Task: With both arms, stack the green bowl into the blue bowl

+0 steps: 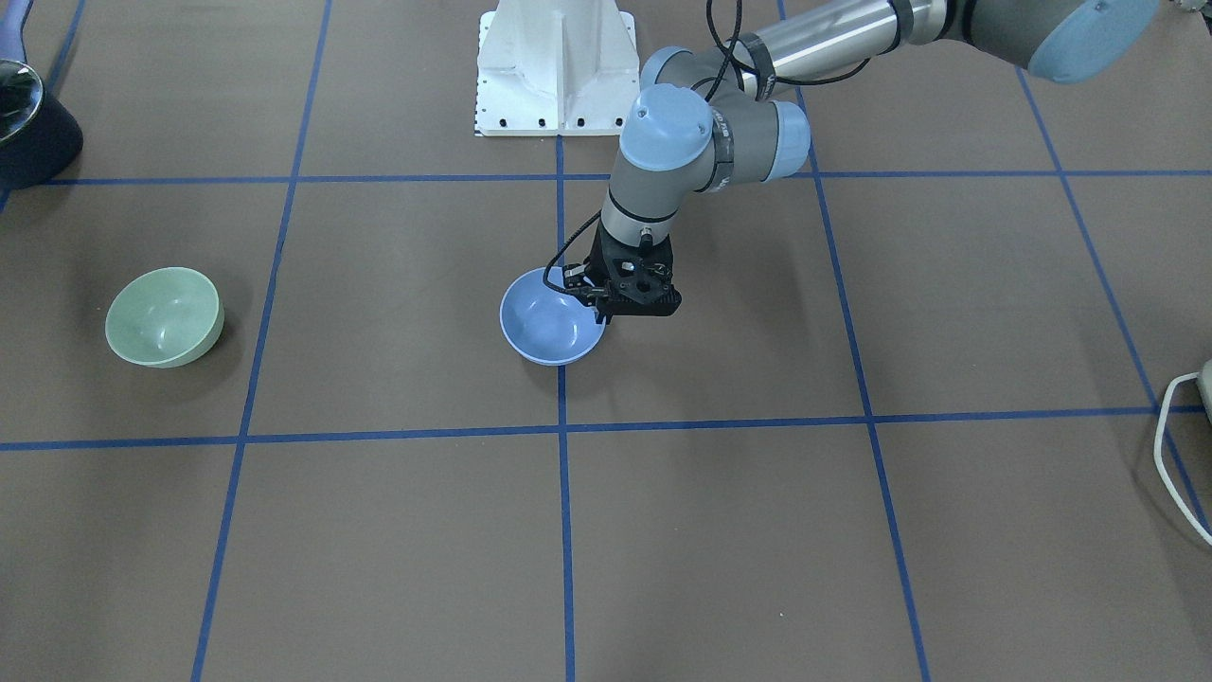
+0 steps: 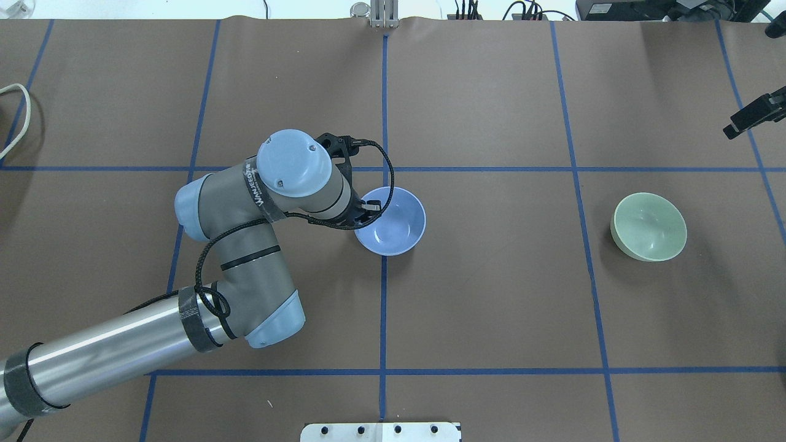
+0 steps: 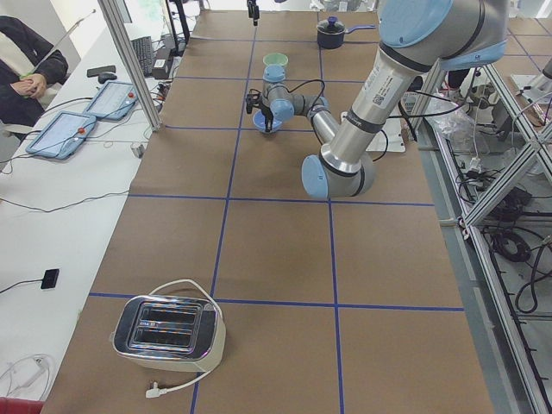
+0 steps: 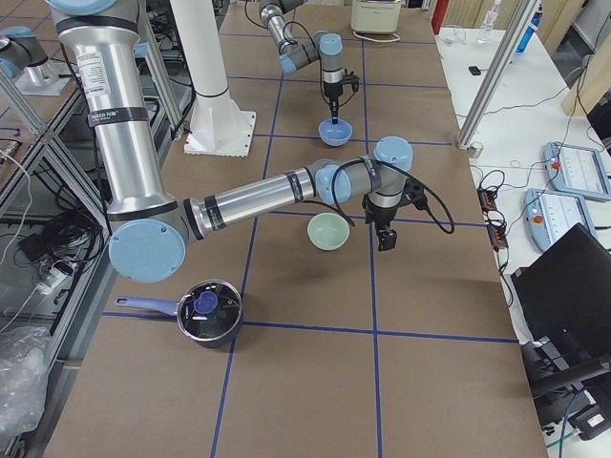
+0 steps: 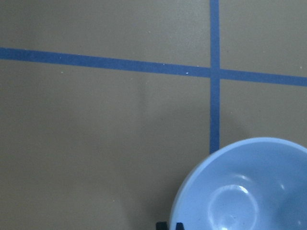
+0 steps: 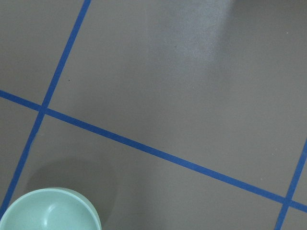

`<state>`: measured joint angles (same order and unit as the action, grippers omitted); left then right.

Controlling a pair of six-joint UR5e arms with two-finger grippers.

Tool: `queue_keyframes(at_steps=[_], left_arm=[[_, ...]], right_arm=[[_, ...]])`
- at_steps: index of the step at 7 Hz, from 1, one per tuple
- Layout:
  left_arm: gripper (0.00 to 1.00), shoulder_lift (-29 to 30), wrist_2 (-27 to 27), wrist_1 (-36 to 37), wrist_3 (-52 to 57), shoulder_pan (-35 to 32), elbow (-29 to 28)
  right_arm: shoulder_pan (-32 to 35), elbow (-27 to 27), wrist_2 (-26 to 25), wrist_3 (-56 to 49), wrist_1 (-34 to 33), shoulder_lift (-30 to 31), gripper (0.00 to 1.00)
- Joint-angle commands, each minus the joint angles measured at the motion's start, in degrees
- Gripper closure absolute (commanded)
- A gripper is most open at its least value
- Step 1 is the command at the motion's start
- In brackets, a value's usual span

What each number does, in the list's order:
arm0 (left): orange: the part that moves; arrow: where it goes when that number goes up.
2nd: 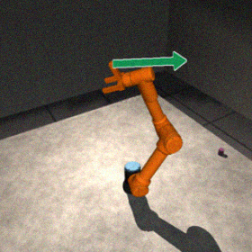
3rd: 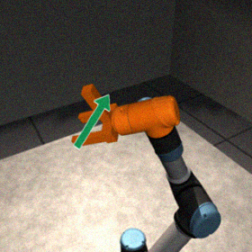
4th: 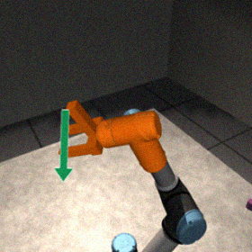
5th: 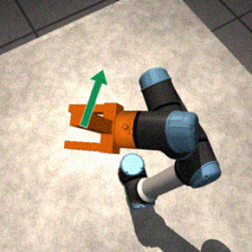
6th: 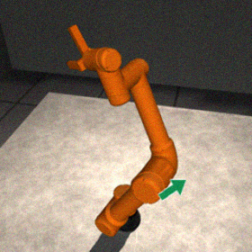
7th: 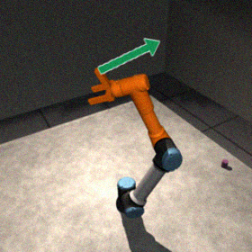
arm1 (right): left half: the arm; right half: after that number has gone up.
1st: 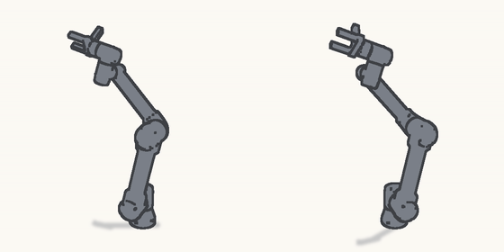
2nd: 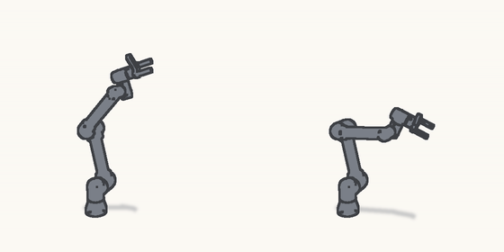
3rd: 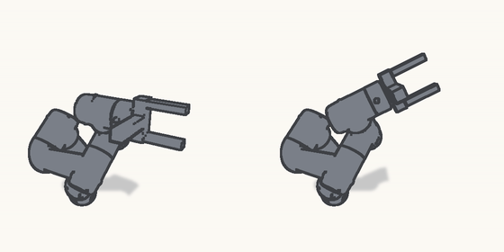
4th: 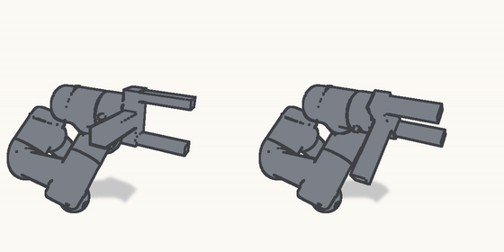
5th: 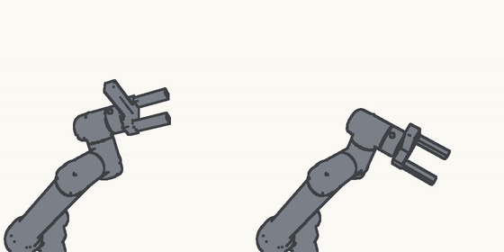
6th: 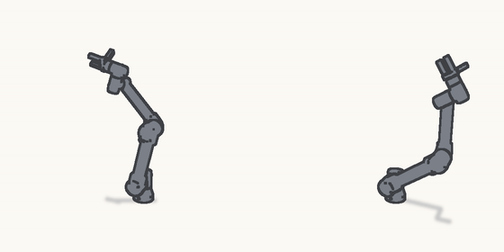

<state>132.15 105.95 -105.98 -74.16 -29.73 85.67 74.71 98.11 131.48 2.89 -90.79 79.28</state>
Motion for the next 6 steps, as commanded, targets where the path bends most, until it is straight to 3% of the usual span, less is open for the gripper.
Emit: queue_keyframes(at_steps=[1, 2, 3, 4, 6], left_arm=[[0.60, 0.0, -0.9, 0.3, 1.2, 0.5, 0.4], [0.15, -0.1, -1.0, 0.2, 5.0, 0.2, 0.7], [0.03, -0.1, -0.8, 0.0, 5.6, -0.3, 2.1], [0.02, -0.2, 1.0, 0.4, 5.6, -2.4, 4.3], [0.02, -6.5, 18.0, 0.3, 6.2, -12.9, 7.5]], right_arm=[[0.0, 0.0, 0.0, 0.0, 0.0, 0.0, 0.00], [0.0, 0.1, 0.0, 0.0, 0.0, 0.0, 0.00], [0.0, 0.1, 0.0, 0.0, 0.0, 0.0, 0.00], [0.0, 0.0, 0.0, 0.0, 0.0, 0.0, 0.00], [-0.3, 0.1, 0.1, 0.0, 0.0, 0.0, 0.00]])
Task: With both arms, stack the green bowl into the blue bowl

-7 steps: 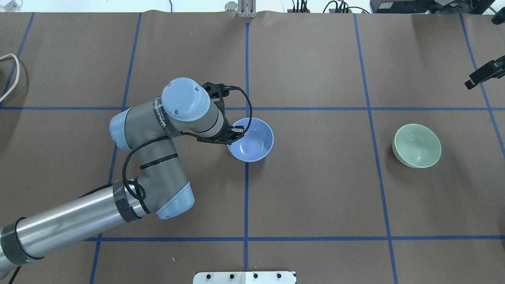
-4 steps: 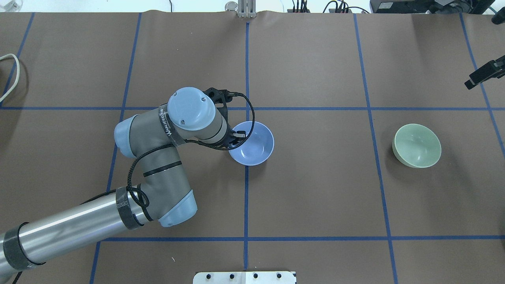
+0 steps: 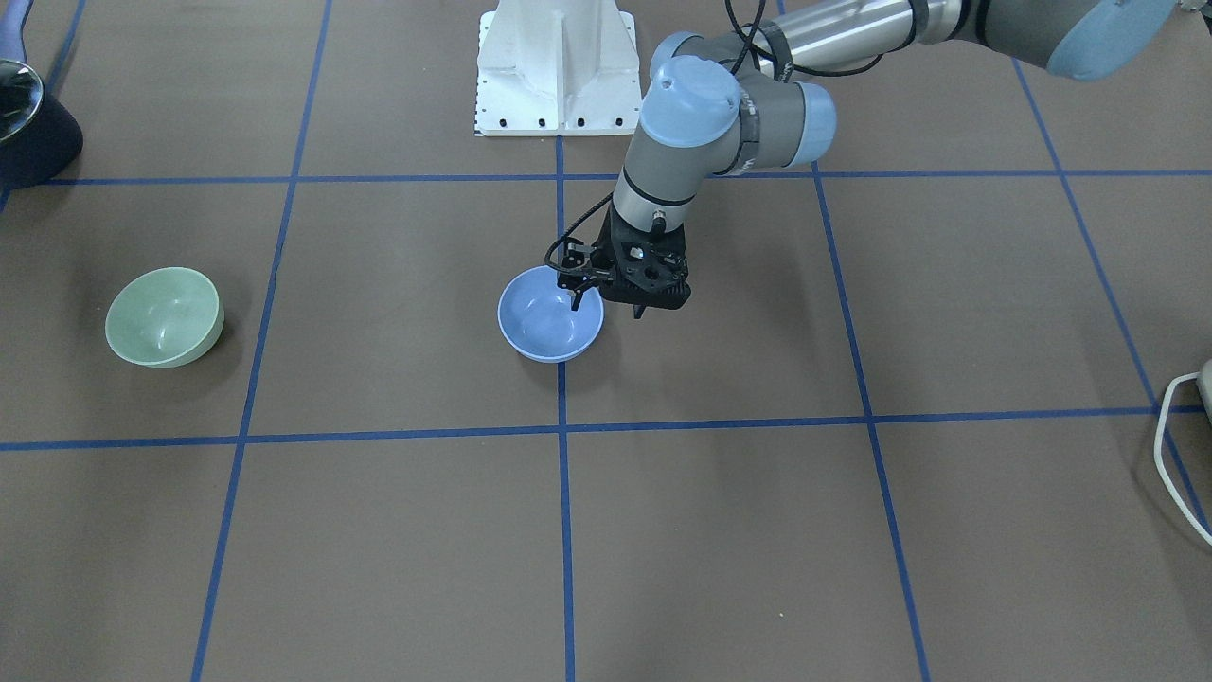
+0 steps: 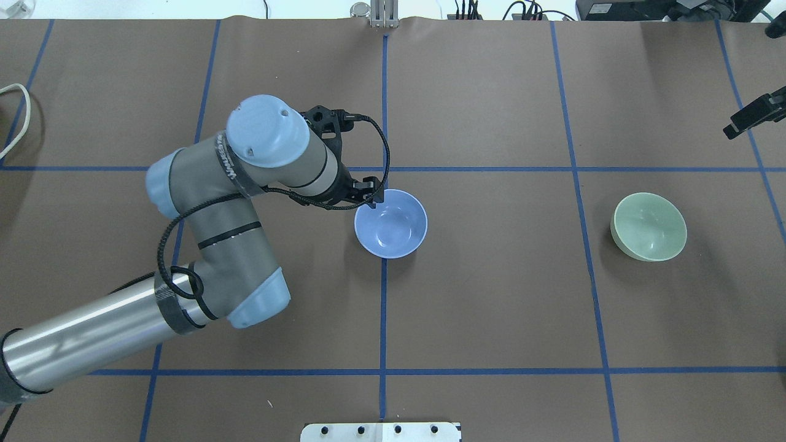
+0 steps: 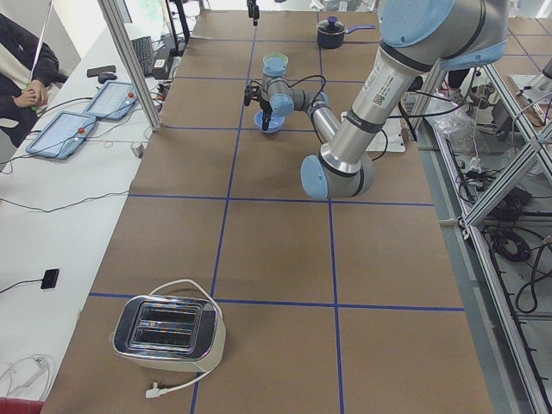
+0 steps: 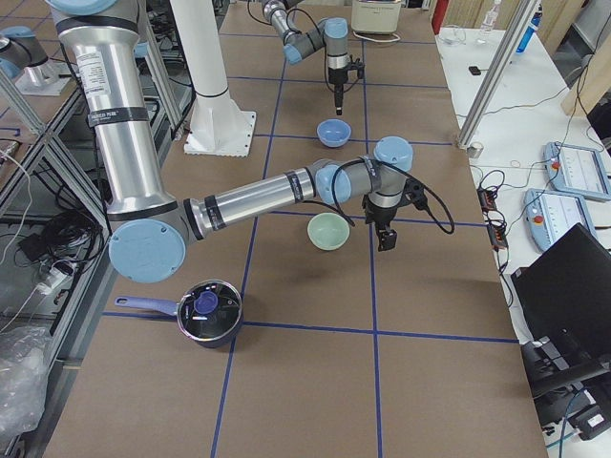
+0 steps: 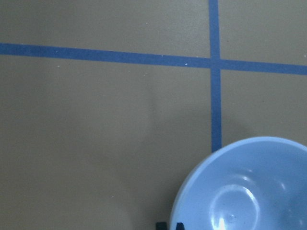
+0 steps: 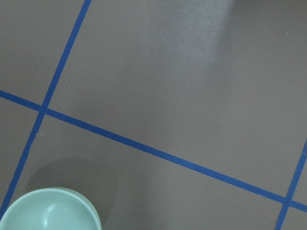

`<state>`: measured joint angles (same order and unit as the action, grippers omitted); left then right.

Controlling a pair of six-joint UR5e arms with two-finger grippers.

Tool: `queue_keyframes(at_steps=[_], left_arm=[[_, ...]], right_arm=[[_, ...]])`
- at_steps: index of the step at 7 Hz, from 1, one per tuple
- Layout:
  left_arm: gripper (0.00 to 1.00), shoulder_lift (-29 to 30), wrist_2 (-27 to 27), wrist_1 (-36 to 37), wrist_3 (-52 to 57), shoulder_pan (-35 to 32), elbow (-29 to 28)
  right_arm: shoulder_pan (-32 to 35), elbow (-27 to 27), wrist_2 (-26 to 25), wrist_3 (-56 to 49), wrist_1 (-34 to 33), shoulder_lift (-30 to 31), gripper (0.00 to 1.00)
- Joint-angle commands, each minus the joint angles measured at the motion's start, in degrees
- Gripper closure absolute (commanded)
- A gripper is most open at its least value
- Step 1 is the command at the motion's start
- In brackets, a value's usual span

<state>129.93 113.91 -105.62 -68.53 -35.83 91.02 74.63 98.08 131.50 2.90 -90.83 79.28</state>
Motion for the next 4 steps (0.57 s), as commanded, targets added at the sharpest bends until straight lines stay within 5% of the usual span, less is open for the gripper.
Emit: queue_keyframes(at_steps=[1, 4], left_arm=[[0.01, -9.3, 11.1, 0.3, 8.9, -11.2, 5.4], [0.00, -25.2, 11.3, 9.4, 42.7, -25.2, 11.1]], right_arm=[[-0.8, 0.4, 0.1, 0.0, 0.0, 0.0, 0.00], [-3.3, 4.4, 0.2, 6.2, 0.8, 1.0, 0.00]])
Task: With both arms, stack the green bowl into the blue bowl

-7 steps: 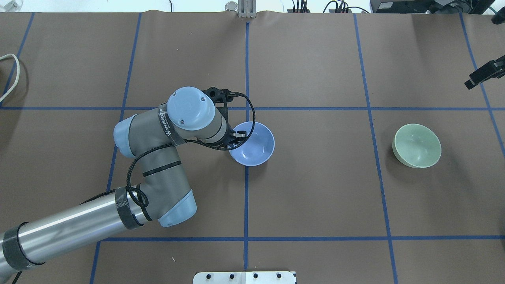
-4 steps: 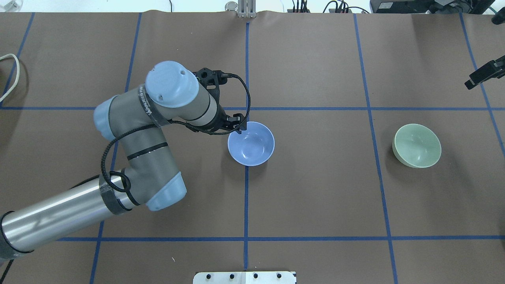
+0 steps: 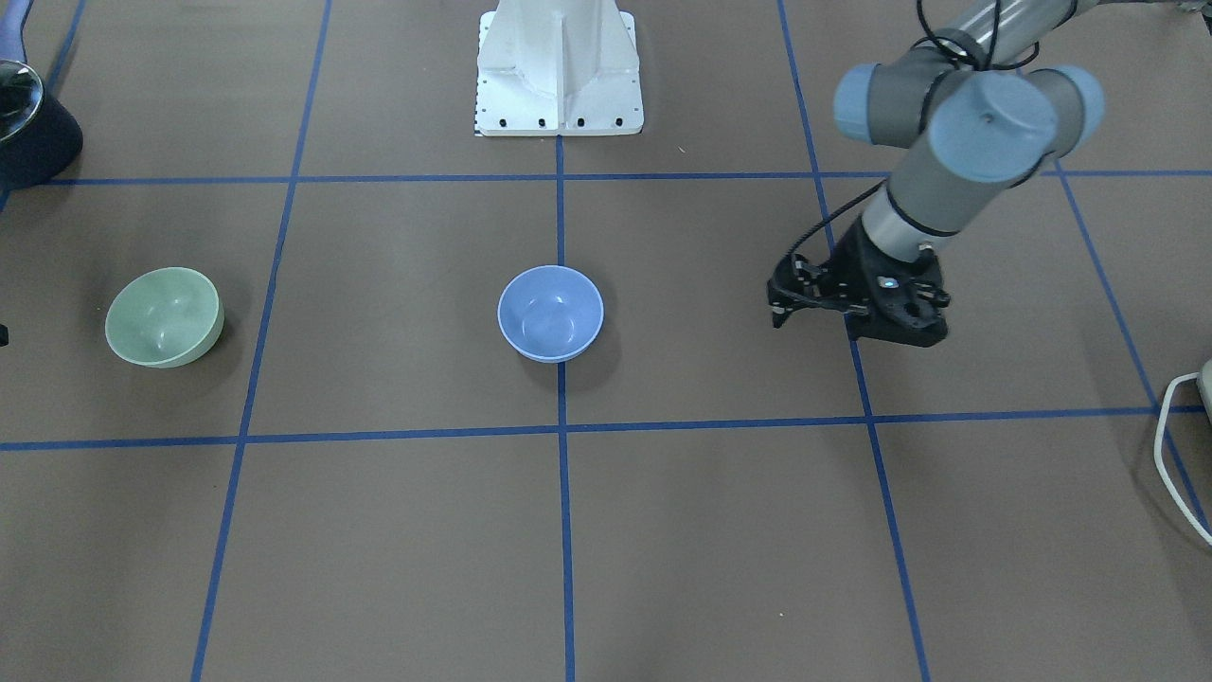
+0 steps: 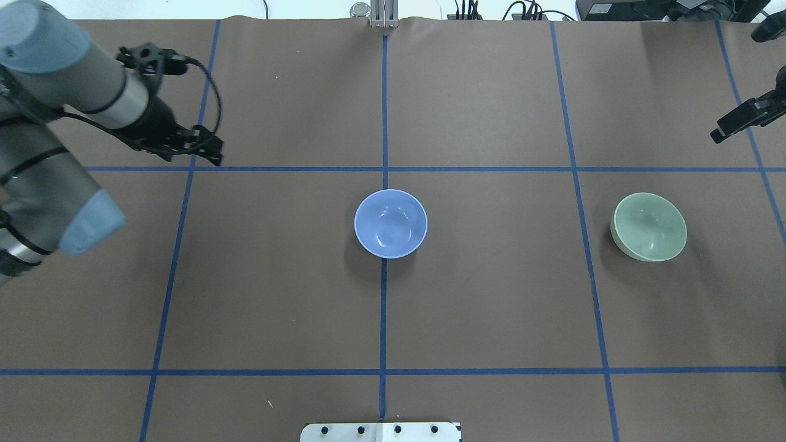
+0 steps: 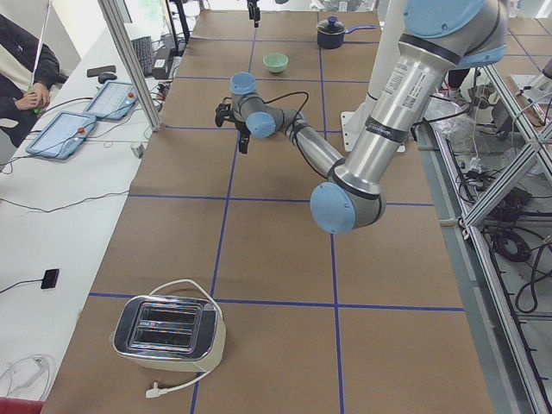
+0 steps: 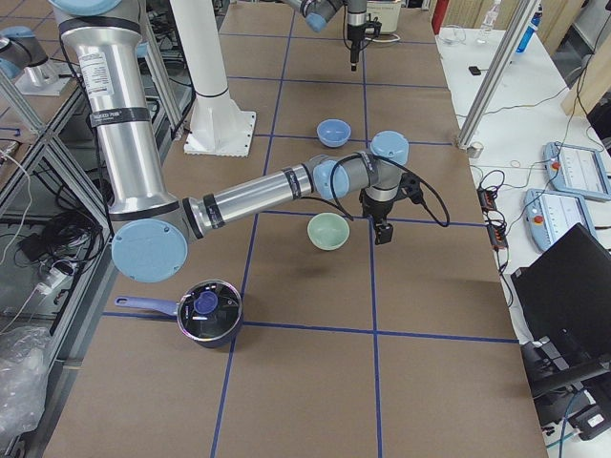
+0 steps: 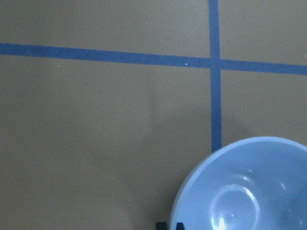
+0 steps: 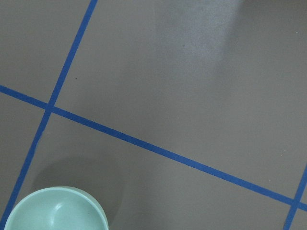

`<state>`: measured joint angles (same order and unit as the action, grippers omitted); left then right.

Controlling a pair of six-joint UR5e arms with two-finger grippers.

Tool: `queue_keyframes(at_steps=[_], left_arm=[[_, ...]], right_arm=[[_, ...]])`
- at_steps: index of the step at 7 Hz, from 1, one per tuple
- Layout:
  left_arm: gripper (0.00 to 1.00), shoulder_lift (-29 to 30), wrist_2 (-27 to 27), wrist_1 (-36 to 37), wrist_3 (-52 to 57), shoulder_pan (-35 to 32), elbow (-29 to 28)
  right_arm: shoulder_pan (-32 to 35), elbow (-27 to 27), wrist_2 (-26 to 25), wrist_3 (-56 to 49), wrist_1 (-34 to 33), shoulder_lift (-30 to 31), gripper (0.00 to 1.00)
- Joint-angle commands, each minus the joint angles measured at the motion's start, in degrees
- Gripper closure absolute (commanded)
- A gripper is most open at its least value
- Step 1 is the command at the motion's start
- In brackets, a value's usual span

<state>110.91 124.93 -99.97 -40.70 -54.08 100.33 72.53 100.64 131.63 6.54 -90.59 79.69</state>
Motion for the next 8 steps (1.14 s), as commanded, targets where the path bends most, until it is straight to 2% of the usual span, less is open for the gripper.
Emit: queue_keyframes(at_steps=[1, 2, 3, 4, 5, 7, 8], left_arm=[[0.00, -9.5, 0.3, 6.7, 26.8, -13.8, 1.4], [0.00, -11.8, 0.2, 11.5, 36.6, -20.3, 1.2], [0.00, -14.3, 0.3, 14.5, 45.6, -26.2, -0.6], [0.01, -16.1, 2.9, 13.7, 49.9, -31.3, -4.0], [0.01, -20.0, 3.7, 12.6, 54.0, -33.2, -4.4], [0.01, -21.1, 4.2, 13.0, 54.6, -35.5, -7.0], [0.01, -21.1, 4.0, 13.3, 54.6, -36.0, -7.3]], right_arm=[[-2.2, 1.8, 0.0, 5.6, 6.3, 2.8, 0.00], [-4.4, 1.5, -0.1, 12.0, 15.3, 5.1, 0.00], [-6.1, 1.4, -0.3, 16.7, 21.0, 6.7, 0.00], [-7.0, 1.4, -0.5, 17.3, 22.3, 7.8, 0.00], [-7.8, 1.4, -0.9, 17.3, 22.3, 8.3, 0.01], [-11.0, 0.5, -4.3, 17.2, 22.8, 9.1, 0.02], [-11.8, -0.3, -4.9, 17.2, 25.3, 10.7, 0.02]])
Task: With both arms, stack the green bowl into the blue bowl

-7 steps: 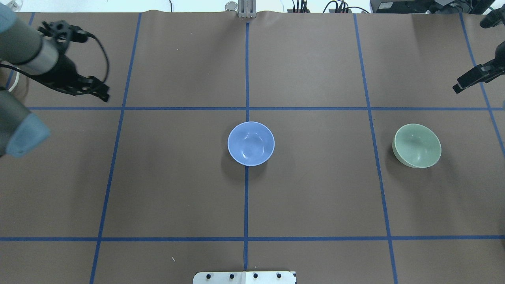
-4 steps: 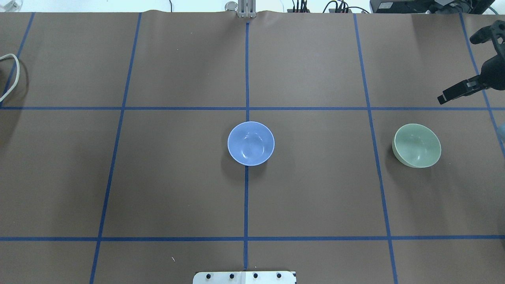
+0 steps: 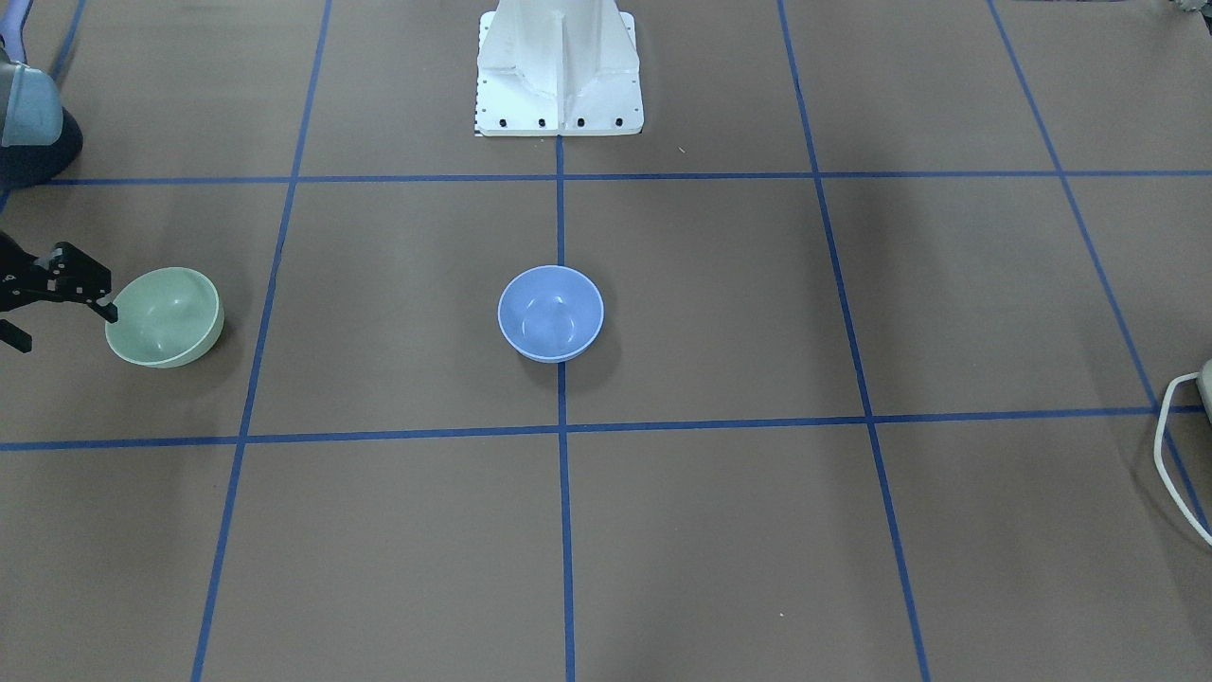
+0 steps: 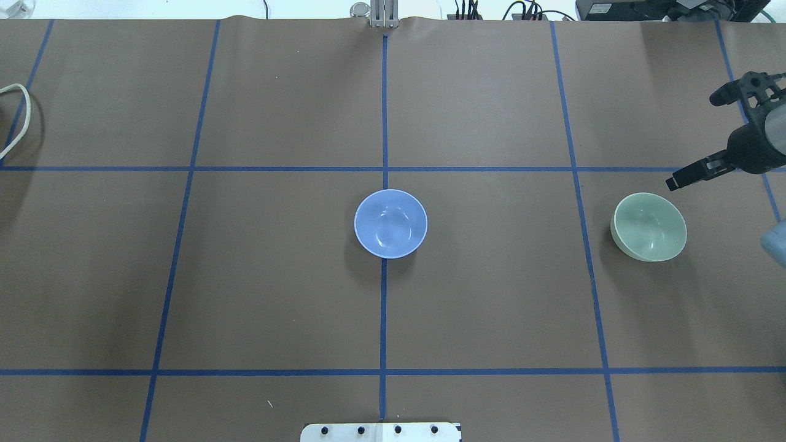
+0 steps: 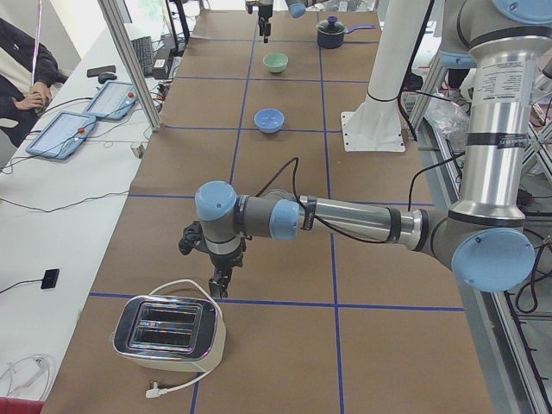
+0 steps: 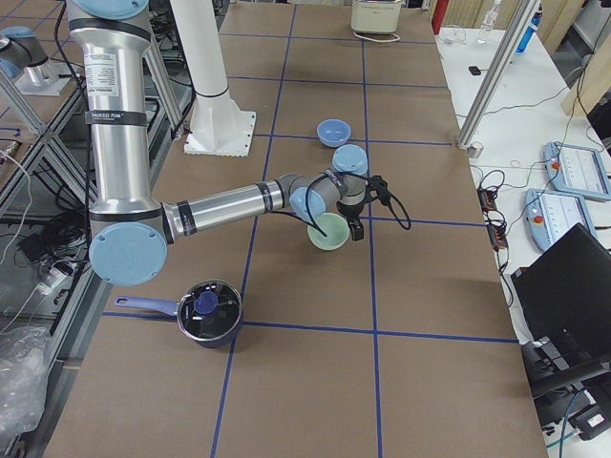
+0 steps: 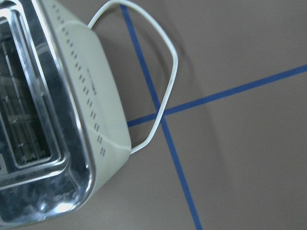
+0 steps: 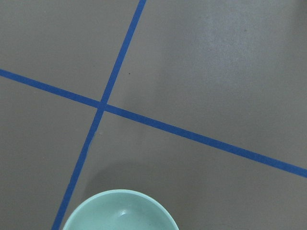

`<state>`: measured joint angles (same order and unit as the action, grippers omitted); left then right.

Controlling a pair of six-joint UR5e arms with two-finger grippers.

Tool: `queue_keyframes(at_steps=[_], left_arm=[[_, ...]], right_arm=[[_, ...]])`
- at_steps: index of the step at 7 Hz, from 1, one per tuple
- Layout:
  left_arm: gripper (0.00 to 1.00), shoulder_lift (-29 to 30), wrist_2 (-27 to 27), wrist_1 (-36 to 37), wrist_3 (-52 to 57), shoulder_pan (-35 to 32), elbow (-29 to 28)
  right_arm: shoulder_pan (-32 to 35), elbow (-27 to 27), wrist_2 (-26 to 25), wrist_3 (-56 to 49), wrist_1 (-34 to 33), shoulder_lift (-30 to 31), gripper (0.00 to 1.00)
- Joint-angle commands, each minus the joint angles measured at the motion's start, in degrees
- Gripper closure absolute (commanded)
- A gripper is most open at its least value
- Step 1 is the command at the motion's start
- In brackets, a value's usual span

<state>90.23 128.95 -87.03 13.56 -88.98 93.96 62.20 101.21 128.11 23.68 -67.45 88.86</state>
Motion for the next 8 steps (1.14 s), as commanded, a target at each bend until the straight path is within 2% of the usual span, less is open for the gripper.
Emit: queue_keyframes(at_steps=[1, 2, 4, 5, 7, 8], left_arm=[[0.01, -0.4, 0.0, 0.4, 0.3, -1.2, -0.7], [0.01, -0.4, 0.0, 0.4, 0.2, -1.1, -0.9], [0.01, -0.4, 0.1, 0.4, 0.2, -1.1, -0.8], [0.01, -0.4, 0.1, 0.4, -0.1, -1.1, -1.1], [0.01, -1.1, 0.1, -0.2, -0.3, -1.1, -1.1], [0.01, -1.2, 0.1, -0.3, -0.5, -1.1, -1.1]], right_arm=[[-2.2, -3.3, -1.4, 0.3, 7.0, 2.3, 0.07], [-3.3, -5.9, -1.5, 0.8, 9.4, 2.3, 0.16], [-5.6, -7.4, -2.9, 1.3, 11.0, 2.3, 0.19], [-6.4, -7.7, -3.3, 1.3, 11.1, 2.3, 0.33], [-6.3, -7.0, -2.4, 1.2, 11.1, 2.3, 1.00], [-6.0, -6.6, -2.1, 1.2, 11.1, 2.5, 1.00]])
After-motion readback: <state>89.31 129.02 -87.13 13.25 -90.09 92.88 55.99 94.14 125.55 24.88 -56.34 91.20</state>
